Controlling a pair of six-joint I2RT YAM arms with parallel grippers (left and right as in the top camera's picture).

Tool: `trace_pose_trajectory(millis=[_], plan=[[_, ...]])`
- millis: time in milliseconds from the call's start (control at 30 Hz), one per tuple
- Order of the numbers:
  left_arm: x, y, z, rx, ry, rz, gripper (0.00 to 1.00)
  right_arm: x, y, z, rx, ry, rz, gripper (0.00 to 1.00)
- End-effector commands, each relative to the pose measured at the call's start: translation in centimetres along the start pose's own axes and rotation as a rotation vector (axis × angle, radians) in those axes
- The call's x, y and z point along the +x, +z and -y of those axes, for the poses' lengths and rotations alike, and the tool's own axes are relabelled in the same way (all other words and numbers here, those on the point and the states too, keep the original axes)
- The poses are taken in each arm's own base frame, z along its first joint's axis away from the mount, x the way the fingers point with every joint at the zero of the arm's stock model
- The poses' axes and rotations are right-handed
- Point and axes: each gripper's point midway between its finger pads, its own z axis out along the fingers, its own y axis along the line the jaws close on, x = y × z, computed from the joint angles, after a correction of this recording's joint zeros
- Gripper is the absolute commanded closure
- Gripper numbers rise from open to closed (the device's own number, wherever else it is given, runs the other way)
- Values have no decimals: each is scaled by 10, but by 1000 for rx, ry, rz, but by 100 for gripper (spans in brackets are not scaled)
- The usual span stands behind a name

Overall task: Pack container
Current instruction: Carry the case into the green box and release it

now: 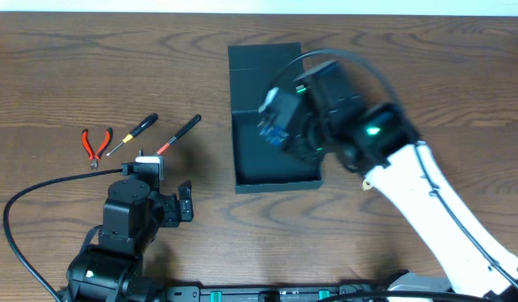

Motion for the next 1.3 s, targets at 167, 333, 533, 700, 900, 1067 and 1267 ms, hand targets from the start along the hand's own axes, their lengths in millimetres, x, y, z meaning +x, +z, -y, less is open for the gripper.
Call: trace_pose_trajectory(millis=[167, 333, 533, 700, 900, 1067, 1267], plan=[[-7, -5, 4, 18, 1, 16, 1, -6, 74, -10, -89, -230, -93, 99], [-7, -5, 4, 17, 1, 16, 1, -1, 114, -3, -110, -268, -125, 99], [-7, -5, 4, 17, 0, 16, 1, 13, 148, -1, -153, -249, -167, 99], [-6, -5, 4, 16, 0, 11, 1, 31, 170, 0, -206, -194, -207, 99], [-1, -5, 3, 12, 1, -8, 2, 44, 185, 0, -277, -136, -207, 99], [-1, -5, 3, 11, 1, -9, 2, 56, 198, -2, -308, -105, -232, 96], [-1, -5, 3, 11, 2, -9, 1, 63, 207, -5, -327, -100, -256, 89]])
